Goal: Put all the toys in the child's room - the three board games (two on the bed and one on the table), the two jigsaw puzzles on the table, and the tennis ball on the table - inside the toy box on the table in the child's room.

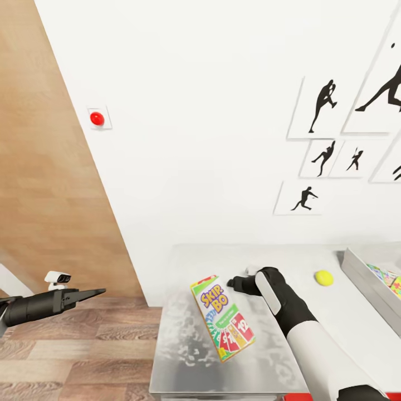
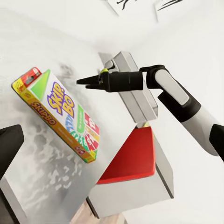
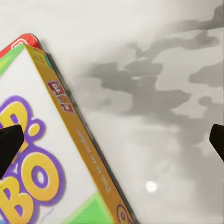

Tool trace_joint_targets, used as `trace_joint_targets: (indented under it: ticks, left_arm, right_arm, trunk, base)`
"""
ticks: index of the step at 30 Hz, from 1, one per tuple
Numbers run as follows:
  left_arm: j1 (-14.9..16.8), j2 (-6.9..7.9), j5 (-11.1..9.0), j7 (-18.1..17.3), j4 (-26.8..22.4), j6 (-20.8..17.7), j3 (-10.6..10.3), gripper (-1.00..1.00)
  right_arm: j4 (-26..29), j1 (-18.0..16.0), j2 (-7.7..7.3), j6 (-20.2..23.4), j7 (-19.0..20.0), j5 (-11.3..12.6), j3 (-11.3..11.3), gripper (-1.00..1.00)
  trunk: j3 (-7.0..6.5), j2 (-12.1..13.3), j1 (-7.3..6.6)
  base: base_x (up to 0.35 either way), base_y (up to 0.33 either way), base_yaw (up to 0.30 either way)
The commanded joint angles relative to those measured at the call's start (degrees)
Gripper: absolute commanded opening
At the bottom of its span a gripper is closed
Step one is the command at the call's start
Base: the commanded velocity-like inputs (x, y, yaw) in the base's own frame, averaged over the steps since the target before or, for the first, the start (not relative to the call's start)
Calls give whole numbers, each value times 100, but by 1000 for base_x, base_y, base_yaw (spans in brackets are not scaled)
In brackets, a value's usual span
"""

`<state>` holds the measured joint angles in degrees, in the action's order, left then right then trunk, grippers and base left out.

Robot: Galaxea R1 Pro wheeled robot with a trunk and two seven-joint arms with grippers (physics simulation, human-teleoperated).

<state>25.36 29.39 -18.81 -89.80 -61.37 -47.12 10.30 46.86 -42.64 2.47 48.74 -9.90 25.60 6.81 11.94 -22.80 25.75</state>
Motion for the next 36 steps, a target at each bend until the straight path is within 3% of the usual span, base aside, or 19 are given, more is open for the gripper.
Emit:
trace_joint_targets:
  ticks: [1, 9, 36]
  left_arm:
    - [4, 3, -1, -20, 0, -61, 0, 100]
    - [4, 5, 0, -20, 2, -61, 7, 100]
    - [4, 5, 0, -20, 2, -61, 8, 100]
  right_arm:
    - [7, -5, -1, 17, -58, 59, 40, 100]
    - [8, -6, -1, 15, -56, 61, 197, 100]
    - [-5, -5, -9, 7, -56, 70, 242, 100]
  trunk:
    - [13, -12, 3]
    - [18, -12, 3]
    - [18, -12, 3]
  base:
    - [0, 104, 0]
    - [0, 115, 0]
    - [-12, 43, 0]
